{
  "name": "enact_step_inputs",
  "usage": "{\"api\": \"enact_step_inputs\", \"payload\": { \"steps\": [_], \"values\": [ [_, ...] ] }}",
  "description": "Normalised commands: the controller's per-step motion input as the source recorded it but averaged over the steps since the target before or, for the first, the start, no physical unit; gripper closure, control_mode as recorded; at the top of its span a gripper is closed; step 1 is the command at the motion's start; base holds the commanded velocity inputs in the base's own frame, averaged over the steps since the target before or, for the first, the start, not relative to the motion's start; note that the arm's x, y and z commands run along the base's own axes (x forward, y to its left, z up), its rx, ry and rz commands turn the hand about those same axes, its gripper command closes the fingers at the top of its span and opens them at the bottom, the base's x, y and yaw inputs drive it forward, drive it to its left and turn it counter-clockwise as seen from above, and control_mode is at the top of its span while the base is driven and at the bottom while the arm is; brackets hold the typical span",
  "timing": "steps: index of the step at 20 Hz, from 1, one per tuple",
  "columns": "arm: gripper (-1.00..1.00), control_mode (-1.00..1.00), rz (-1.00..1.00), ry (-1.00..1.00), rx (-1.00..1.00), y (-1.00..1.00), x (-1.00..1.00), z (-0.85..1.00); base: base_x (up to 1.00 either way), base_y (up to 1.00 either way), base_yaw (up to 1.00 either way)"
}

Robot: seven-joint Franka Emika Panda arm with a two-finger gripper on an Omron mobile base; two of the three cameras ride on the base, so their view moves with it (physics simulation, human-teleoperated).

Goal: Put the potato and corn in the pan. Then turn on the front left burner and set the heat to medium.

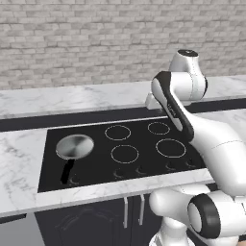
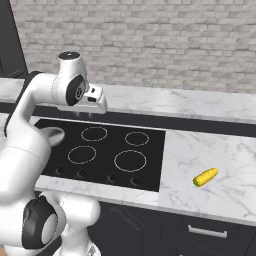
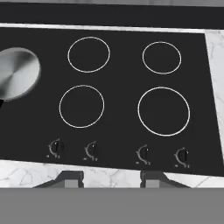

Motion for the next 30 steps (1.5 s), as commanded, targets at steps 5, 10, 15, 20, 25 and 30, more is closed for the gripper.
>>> {"api": "enact_step_inputs", "payload": {
  "steps": [5, 10, 15, 20, 25, 30],
  "values": [
    [-1.0, -1.0, -0.1, 0.07, 0.0, 0.32, 0.0, 0.0, 0.0, 0.0, 0.0],
    [-1.0, -1.0, -0.16, 0.08, -0.03, 0.78, 0.0, 0.0, 0.0, 0.0, 0.0],
    [-1.0, -1.0, -0.19, 0.13, -0.04, 0.99, 0.0, -0.38, 0.0, 0.0, 0.0],
    [-1.0, -1.0, -0.13, 0.08, 0.0, 0.98, 0.0, -0.54, 0.0, 0.0, 0.0],
    [-1.0, -1.0, -0.08, 0.0, 0.0, 1.0, 0.0, -0.29, 0.0, 0.0, 0.0],
    [-1.0, -1.0, -0.11, 0.01, 0.01, 0.91, 0.0, -0.23, 0.0, 0.0, 0.0]
  ]
}}
